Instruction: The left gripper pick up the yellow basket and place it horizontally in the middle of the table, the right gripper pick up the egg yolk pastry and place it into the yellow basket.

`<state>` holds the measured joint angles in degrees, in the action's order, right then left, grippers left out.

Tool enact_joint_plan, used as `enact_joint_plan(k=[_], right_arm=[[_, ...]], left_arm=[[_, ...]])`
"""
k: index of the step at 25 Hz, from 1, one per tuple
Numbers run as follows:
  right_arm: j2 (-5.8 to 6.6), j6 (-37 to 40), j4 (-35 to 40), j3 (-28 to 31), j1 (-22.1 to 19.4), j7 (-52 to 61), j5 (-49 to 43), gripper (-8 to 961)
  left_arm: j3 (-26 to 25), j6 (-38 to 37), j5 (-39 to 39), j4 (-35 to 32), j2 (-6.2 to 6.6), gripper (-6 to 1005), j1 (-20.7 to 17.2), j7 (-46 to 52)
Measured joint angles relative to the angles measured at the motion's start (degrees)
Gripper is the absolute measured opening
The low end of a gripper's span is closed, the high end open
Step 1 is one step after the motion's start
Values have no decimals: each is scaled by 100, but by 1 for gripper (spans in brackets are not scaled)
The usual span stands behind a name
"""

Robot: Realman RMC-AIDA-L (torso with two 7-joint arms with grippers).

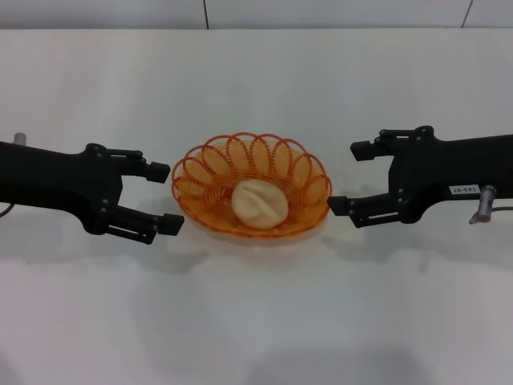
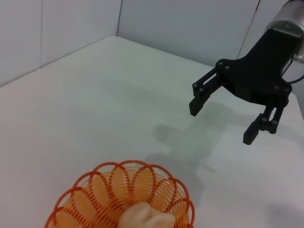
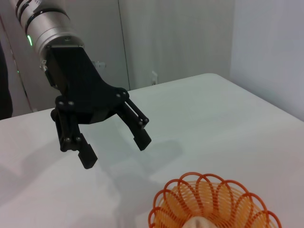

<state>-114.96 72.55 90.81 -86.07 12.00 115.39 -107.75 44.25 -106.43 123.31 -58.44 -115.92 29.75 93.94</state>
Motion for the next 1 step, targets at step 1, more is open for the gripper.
enact_joint_plan(k=[1], right_arm=[[0,1,0,-2,-2,0,0,849]], left_arm=[[-1,0,0,-3,0,888,-1,1]])
